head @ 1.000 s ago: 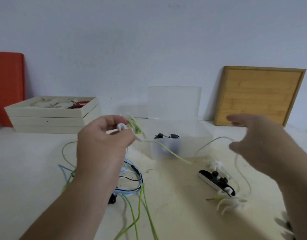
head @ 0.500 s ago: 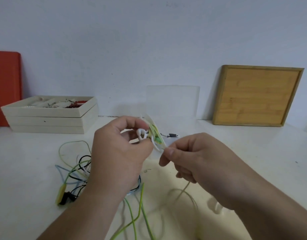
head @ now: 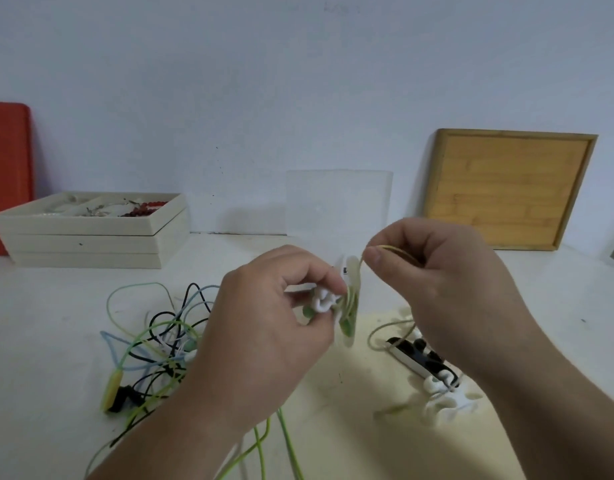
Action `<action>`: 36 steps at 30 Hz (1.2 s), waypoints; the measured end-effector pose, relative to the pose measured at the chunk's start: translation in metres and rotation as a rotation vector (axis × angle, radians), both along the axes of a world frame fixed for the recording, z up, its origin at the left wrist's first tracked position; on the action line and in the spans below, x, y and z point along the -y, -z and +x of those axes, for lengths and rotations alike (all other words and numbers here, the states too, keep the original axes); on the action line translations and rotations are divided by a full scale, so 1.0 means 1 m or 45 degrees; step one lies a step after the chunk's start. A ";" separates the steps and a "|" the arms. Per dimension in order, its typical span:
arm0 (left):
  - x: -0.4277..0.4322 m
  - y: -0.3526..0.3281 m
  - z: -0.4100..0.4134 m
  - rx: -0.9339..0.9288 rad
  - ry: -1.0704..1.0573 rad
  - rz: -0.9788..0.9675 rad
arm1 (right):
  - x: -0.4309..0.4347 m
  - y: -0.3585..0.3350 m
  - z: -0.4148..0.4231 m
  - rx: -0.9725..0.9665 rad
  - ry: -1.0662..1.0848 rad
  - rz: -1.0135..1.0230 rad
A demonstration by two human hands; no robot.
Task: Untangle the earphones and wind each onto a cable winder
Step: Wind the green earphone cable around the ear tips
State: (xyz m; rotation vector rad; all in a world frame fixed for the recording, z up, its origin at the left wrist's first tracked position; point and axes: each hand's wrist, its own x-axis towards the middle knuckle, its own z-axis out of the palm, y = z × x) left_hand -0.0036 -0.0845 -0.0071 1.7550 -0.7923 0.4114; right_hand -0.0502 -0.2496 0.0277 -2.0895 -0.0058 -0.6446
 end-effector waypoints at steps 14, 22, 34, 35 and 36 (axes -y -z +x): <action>0.002 -0.008 0.001 -0.498 0.358 -0.484 | 0.003 0.012 0.007 -0.476 -0.270 -0.020; -0.007 0.000 0.019 -0.647 -0.297 -0.756 | 0.003 0.015 0.003 -0.682 -0.729 -0.119; -0.020 -0.002 0.025 -0.457 -0.647 -0.603 | 0.054 -0.007 -0.003 -0.434 0.101 0.308; -0.020 -0.002 0.025 -0.459 -0.634 -0.594 | 0.056 -0.007 -0.002 -0.386 0.197 0.269; -0.019 -0.001 0.025 -0.457 -0.616 -0.585 | 0.057 -0.007 -0.001 -0.332 0.302 0.211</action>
